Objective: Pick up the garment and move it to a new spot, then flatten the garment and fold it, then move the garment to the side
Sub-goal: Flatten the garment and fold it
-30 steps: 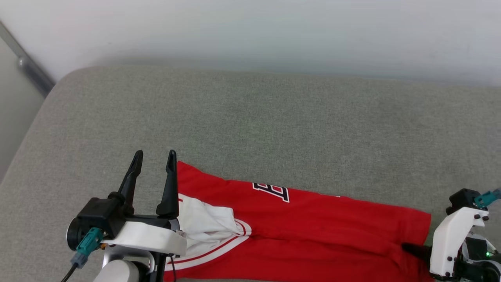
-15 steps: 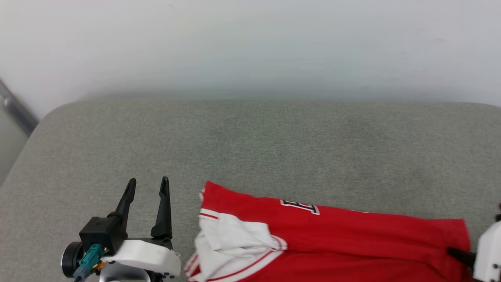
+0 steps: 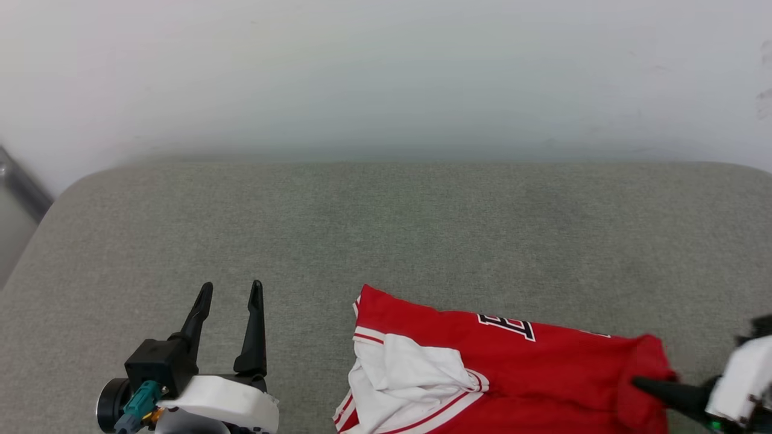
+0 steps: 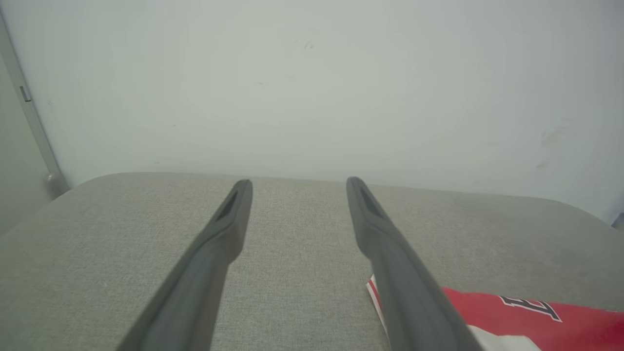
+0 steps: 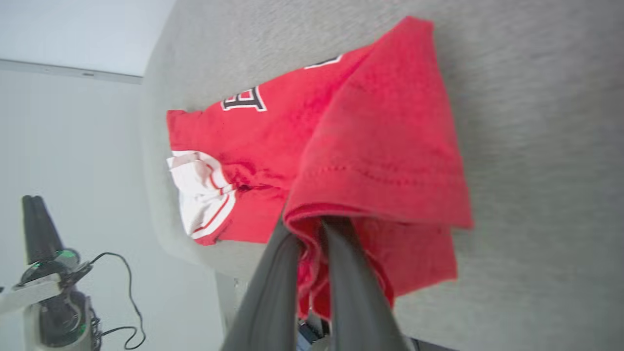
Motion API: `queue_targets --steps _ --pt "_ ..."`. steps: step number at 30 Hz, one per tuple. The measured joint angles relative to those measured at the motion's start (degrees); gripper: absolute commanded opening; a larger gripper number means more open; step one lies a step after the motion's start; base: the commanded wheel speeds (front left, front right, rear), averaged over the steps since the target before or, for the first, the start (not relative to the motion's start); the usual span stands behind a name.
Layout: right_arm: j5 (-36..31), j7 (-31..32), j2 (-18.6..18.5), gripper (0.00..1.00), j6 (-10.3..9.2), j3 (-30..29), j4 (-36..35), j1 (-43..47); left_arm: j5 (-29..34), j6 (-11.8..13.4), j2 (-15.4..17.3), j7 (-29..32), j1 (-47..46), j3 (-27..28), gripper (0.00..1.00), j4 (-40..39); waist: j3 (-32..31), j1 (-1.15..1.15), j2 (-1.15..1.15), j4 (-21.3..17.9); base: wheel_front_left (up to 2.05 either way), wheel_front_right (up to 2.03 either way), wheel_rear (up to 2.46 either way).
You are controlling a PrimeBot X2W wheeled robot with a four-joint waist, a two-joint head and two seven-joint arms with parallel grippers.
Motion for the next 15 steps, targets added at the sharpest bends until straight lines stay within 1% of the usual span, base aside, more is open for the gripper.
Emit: queue_targets --steps 2,3,7,10,12,15 --pt "2.64 2.96 3.78 0.00 0.00 0.04 -0.25 -1.08 -0.04 0.05 -0.02 0.02 0.02 -0.12 1.00 0.00 0.02 0.00 0.00 0.29 0.00 0.00 0.00" --pt "3.64 3.93 4.87 0.00 0.00 0.05 -0.33 -1.16 -0.07 0.05 -0.09 0.07 0.02 -0.38 1.00 -0.01 0.01 0.00 0.00 0.55 0.00 0.00 0.00" --pt "8.29 5.87 7.12 0.00 0.00 2.48 0.52 -2.16 -0.07 0.01 -0.22 0.52 -0.08 -0.71 1.00 -0.03 0.27 -0.01 0.00 1.61 0.00 0.00 0.00" --pt "11.33 5.25 7.54 0.00 0.00 7.25 2.14 -3.30 -0.18 0.04 -0.29 0.55 -0.15 -0.83 1.00 -0.01 0.55 -0.01 0.00 2.33 0.00 0.00 0.00" --pt "15.93 2.63 7.54 0.00 0.00 11.52 3.93 -3.77 -0.19 -0.02 -0.33 0.60 -0.32 -1.04 1.00 0.11 0.80 -0.01 0.00 2.93 0.00 0.00 0.00" --pt "19.33 -1.56 7.65 0.00 0.00 19.30 6.11 -5.19 -0.41 -0.53 -0.42 0.62 -1.21 -1.33 1.00 0.49 1.31 -0.01 0.00 3.90 0.00 0.00 0.00"
